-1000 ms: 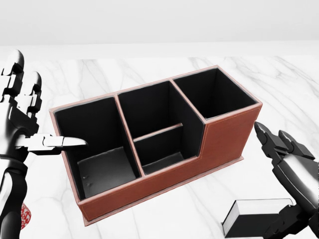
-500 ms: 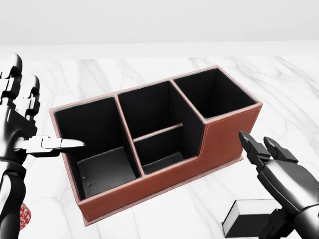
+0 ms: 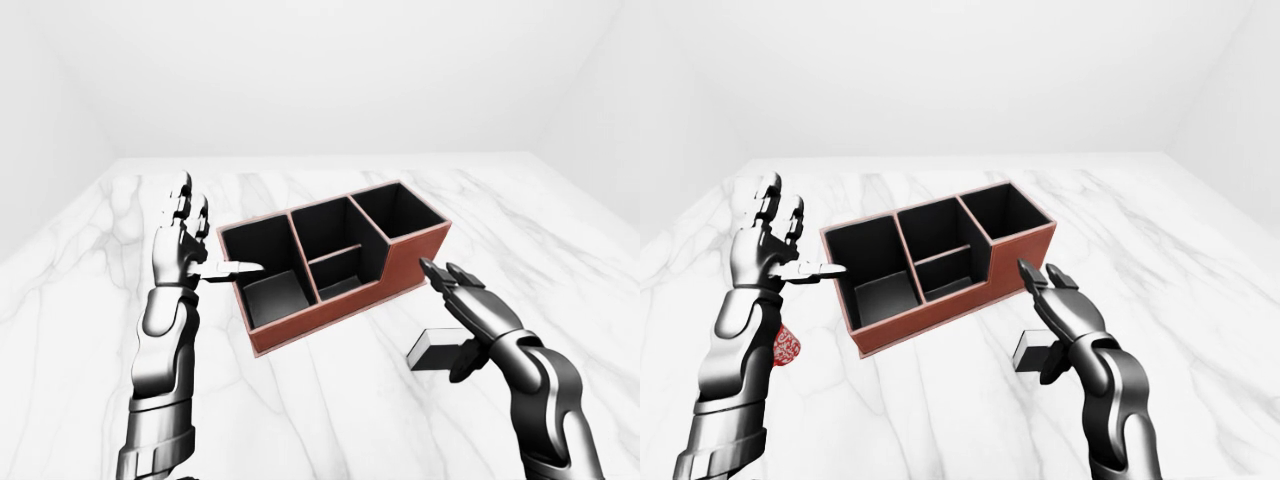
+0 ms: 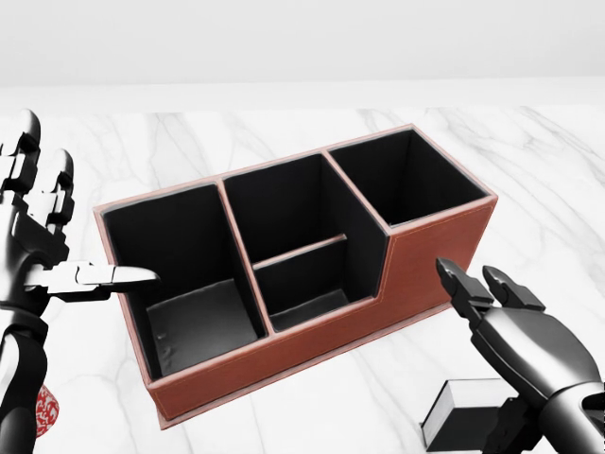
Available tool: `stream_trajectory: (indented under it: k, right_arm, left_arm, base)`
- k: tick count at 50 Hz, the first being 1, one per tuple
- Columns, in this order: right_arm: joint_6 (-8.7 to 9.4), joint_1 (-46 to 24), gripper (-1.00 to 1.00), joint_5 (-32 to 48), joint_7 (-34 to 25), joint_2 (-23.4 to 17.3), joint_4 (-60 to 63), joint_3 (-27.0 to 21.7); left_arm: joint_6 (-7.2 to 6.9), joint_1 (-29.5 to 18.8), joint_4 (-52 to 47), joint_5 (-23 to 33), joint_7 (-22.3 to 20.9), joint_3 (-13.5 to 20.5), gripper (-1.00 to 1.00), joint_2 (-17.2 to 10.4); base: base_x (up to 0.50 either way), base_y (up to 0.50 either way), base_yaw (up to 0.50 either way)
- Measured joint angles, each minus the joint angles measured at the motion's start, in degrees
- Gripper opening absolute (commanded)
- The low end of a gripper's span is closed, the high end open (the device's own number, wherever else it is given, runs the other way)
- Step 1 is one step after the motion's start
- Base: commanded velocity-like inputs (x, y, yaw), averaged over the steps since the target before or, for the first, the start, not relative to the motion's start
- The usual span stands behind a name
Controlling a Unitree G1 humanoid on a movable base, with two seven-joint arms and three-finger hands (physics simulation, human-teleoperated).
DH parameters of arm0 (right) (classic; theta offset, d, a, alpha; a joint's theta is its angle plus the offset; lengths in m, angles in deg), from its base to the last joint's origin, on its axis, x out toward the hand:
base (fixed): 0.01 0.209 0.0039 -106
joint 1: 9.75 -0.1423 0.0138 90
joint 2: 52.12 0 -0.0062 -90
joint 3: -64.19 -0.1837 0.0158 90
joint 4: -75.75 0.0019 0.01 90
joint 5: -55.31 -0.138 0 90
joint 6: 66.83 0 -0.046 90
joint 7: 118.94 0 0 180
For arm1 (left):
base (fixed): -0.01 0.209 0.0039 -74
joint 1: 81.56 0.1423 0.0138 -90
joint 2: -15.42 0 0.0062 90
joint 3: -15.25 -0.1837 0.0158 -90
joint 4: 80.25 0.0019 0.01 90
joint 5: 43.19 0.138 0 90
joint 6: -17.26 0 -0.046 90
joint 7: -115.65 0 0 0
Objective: Pick up the book and place it in the left compartment of the caddy.
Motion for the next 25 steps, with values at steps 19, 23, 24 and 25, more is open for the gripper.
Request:
stream_trajectory:
  k: [19, 23, 24, 25]
  right_arm:
    - [-0.91, -0.13, 1.00, 1.31, 0.00, -0.02, -3.80, 1.56]
    - [-1.26, -0.20, 1.00, 1.62, 0.00, -0.21, -4.83, 1.72]
    - [-1.35, -0.23, 1.00, 1.70, 0.00, -0.25, -5.09, 1.76]
    - [-1.44, -0.25, 1.00, 1.78, 0.00, -0.29, -5.34, 1.78]
  left_arm:
    - [0.00, 0.11, 1.24, -0.42, -0.02, 0.25, 1.00, -0.21]
    - [0.00, 0.23, 1.14, -0.49, 0.03, 0.36, 1.00, -0.28]
    - [0.00, 0.27, 1.10, -0.50, 0.04, 0.38, 1.00, -0.29]
    - [0.00, 0.31, 1.06, -0.50, 0.06, 0.40, 1.00, -0.30]
  base:
    - [0.00, 0.00, 0.00]
    - [0.00, 0.00, 0.00]
    - [0.00, 0.00, 0.00]
    - [0.00, 0.00, 0.00]
